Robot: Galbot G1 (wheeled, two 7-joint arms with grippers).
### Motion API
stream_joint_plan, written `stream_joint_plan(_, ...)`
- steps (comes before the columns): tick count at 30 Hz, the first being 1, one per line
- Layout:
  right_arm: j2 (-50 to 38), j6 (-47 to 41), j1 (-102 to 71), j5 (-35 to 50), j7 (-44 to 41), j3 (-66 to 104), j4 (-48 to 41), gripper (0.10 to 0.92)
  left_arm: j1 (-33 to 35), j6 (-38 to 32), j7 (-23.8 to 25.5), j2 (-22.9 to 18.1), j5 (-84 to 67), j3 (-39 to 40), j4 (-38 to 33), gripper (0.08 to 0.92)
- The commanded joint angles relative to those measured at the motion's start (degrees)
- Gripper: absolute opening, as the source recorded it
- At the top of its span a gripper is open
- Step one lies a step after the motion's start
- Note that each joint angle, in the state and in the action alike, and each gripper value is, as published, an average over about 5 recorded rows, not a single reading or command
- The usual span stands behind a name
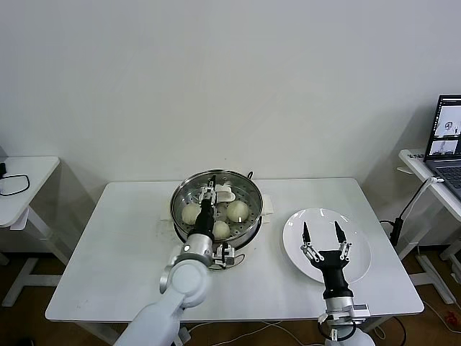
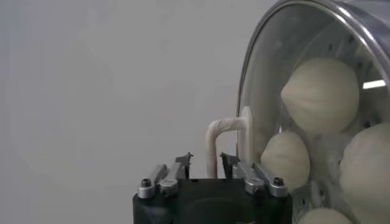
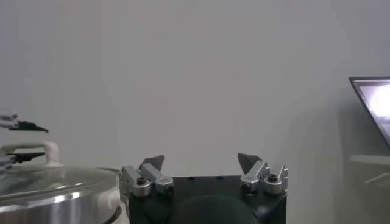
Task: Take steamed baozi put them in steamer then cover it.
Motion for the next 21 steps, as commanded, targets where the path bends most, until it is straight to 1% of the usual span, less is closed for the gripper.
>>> stream_joint_plan(1, -0.08, 0.31, 0.31, 0.05, -0.01, 0.02, -0.44, 0.823, 12.69, -1.82, -3.47, 5.2, -6.62, -3.37, -19.83, 0.664)
stream_joint_plan(3, -0.07, 0.38, 0.34, -0.04, -0.01, 0.0, -0.49, 0.823, 15.49, -4.9, -9.04, 4.83, -13.16, -5.89, -23.17, 0.724)
stream_joint_plan(4, -0.06, 0.33, 0.31, -0.05, 0.0, -0.02, -0.4, 0.823, 16.94, -7.85, -12.8, 4.27, -17.89, -7.63, -24.55, 0.75)
stream_joint_plan(6, -0.05, -0.1, 0.14, -0.07, 0.07, -0.01, 0.0, 0.823, 19.49, -14.38, -18.81, 2.84, -28.04, -10.95, -26.07, 0.793)
stream_joint_plan(7, -0.06, -0.6, 0.02, -0.19, 0.13, -0.01, 0.36, 0.823, 20.66, -17.94, -21.14, 2.19, -35.13, -13.06, -26.46, 0.807)
stream_joint_plan(8, -0.06, -1.12, -0.12, -0.33, 0.2, -0.03, 0.77, 0.823, 21.63, -20.88, -22.43, 1.65, -41.84, -15.22, -26.56, 0.812)
stream_joint_plan(10, -0.04, -2.46, -0.4, -0.69, 0.39, -0.17, 1.74, 0.823, 23.25, -24.96, -23.17, 0.32, -54.64, -20.14, -25.81, 0.821)
stream_joint_plan(11, -0.02, -3.01, -0.52, -0.89, 0.52, -0.27, 2.2, 0.823, 23.85, -26.0, -22.77, -0.51, -59.5, -22.69, -24.97, 0.821)
stream_joint_plan(13, 0.06, -3.83, -0.69, -0.93, 0.82, -0.45, 3.01, 0.823, 24.73, -27.46, -21.68, -2.32, -65.47, -26.75, -22.68, 0.822)
stream_joint_plan(17, 0.2, -5.3, -1.07, -1.09, 1.68, -0.33, 4.18, 0.823, 25.96, -30.5, -17.88, -4.47, -69.6, -31.97, -17.38, 0.823)
stream_joint_plan(21, 0.44, -6.21, -1.79, -0.73, 2.26, -0.23, 5.29, 0.823, 26.93, -32.44, -15.05, -5.79, -72.04, -34.59, -13.98, 0.823)
